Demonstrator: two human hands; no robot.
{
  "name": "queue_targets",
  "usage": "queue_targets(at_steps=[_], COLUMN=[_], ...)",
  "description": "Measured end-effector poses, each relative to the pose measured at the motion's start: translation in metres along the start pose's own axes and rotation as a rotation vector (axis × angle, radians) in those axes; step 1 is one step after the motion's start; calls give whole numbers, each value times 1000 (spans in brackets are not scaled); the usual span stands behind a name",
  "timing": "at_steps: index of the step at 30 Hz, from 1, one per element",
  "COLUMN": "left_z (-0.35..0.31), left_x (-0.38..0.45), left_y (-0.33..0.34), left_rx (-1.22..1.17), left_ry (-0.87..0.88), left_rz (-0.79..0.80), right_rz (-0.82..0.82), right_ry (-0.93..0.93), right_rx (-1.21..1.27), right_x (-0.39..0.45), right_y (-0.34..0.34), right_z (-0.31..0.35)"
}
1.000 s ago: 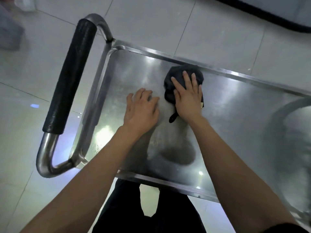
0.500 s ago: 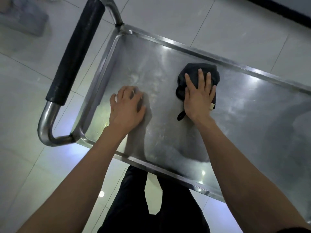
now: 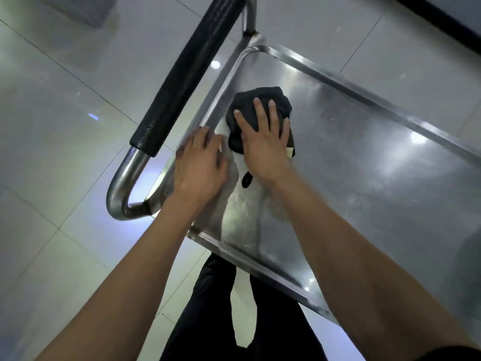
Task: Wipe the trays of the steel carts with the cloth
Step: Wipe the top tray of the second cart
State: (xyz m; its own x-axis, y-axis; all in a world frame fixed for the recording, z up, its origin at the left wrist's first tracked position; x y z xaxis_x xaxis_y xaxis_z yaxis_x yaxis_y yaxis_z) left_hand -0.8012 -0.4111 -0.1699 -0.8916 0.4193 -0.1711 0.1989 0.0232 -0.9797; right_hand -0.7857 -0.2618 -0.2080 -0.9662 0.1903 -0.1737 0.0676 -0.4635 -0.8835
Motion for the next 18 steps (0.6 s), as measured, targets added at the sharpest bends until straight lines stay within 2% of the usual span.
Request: queue_targets(at_steps=[6, 11, 18], left_z=[24, 30, 8], left_x=[5, 8, 5], left_y=[0, -4, -6], left_rx=[-95, -78, 83], left_ry=[-6, 23, 86], left_rz=[-4, 20, 87], right_rz=[-7, 2, -87], right_ry=[-47, -53, 191], right_rx=[20, 47, 110], right_x=[25, 34, -2], right_y=[10, 10, 8], right_z=[30, 38, 6])
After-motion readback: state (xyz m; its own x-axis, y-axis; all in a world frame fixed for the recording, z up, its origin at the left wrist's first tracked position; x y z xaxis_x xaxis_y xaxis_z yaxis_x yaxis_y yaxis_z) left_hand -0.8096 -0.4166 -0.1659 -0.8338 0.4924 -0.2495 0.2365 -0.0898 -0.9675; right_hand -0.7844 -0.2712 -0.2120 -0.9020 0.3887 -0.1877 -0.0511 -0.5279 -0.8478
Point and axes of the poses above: each hand's wrist, its own x-axis towards the middle knuckle, its own y-axis out of the palm, z = x × y, the point moved 5 cm from there along x, towards the middle knuckle, and after that the axes turned 9 degrees about x, right-handed, at the moved point
